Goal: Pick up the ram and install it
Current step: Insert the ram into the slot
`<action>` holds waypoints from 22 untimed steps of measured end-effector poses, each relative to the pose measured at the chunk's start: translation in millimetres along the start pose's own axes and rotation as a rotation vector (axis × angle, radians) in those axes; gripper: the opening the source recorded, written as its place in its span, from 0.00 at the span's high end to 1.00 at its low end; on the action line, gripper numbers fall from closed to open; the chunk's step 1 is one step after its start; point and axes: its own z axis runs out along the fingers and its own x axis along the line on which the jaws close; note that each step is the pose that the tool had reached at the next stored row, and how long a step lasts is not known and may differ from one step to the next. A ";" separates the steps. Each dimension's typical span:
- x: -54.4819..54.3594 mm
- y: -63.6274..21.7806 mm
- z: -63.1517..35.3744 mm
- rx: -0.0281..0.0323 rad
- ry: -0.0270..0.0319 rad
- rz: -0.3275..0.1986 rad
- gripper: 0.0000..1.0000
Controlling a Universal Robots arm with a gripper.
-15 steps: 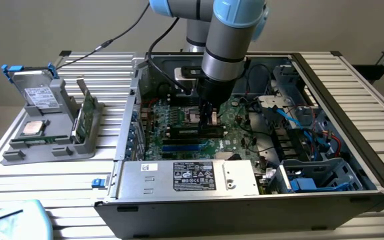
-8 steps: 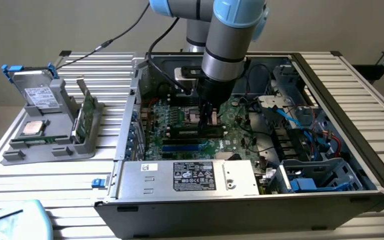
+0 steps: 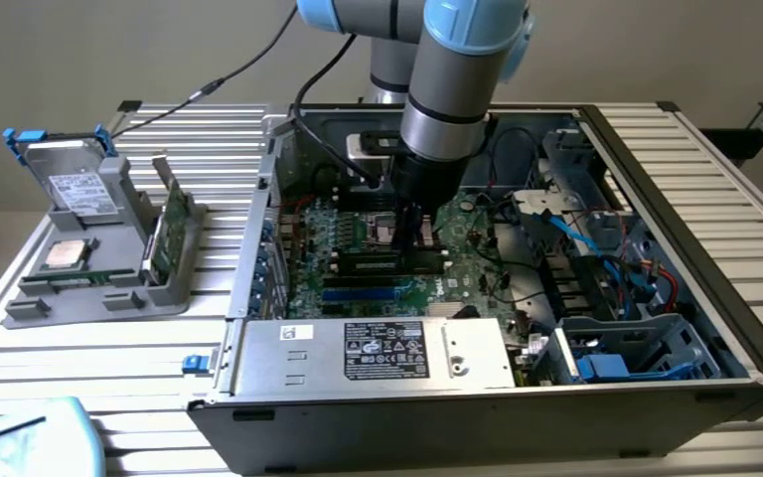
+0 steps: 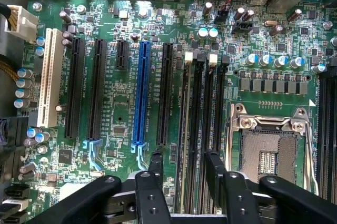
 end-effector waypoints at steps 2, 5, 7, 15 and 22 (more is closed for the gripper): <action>-1.4 1.2 -6.7 0.0001 -0.0001 0.000 0.54; -2.2 5.0 -17.3 0.0000 0.0000 0.000 0.54; -2.5 8.0 -23.0 0.0000 0.0000 0.000 0.54; -2.6 9.8 -26.0 0.0000 0.0000 0.000 0.69; -2.6 9.8 -26.0 0.0000 0.0000 0.000 0.89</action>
